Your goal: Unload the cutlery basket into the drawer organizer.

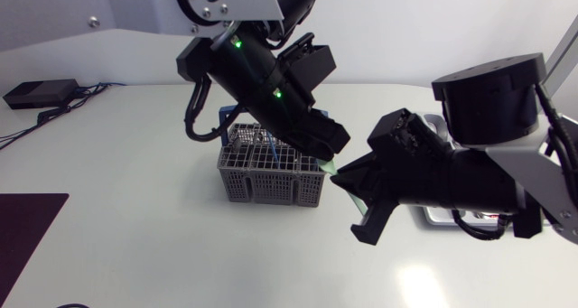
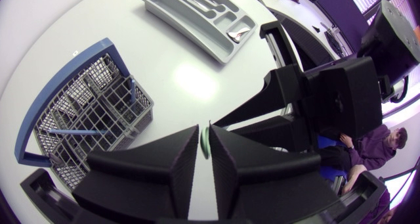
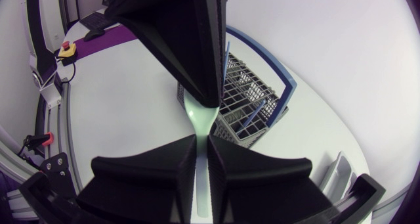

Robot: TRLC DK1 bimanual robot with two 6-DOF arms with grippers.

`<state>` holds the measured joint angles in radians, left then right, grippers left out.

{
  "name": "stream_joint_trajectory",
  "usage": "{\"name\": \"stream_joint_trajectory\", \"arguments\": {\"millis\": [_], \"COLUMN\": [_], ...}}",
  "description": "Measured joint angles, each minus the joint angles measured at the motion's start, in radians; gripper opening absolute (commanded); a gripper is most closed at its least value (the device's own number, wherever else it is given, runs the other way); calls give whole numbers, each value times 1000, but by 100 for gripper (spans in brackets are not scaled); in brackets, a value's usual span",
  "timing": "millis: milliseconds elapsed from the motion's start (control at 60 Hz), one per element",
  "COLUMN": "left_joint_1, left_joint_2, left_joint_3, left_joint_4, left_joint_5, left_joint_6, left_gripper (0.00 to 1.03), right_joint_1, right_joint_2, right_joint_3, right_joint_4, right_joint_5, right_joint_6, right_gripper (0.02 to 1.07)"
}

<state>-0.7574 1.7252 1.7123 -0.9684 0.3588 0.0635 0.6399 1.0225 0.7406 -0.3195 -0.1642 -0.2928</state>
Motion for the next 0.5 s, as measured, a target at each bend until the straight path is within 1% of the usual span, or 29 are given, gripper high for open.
{"name": "stream_joint_trajectory", "arguments": {"millis": [67, 167, 217, 333, 350, 383, 500], "left_joint_1": [0, 2, 5, 19, 22, 28, 53], "left_joint_2": [0, 0, 0, 0, -1, -2, -14], "left_joint_3": [0, 6, 14, 24, 24, 24, 24], "left_joint_4": [0, 0, 2, 24, 28, 35, 76], "left_joint_5": [0, 0, 0, 0, 0, 0, 0], "left_joint_6": [0, 0, 0, 0, 0, -1, -5], "left_gripper": [43, 50, 54, 61, 64, 67, 69], "right_joint_1": [1, 1, 2, 8, 8, 8, 8], "right_joint_2": [0, 0, 0, 0, 0, 0, 4], "right_joint_3": [0, -1, -3, -12, -14, -18, -40], "right_joint_4": [0, 0, -1, 0, 0, 0, 0], "right_joint_5": [-1, -1, -1, -16, -17, -19, -39], "right_joint_6": [0, 0, 0, 0, 0, 0, -16], "right_gripper": [12, 12, 12, 12, 12, 12, 12]}}
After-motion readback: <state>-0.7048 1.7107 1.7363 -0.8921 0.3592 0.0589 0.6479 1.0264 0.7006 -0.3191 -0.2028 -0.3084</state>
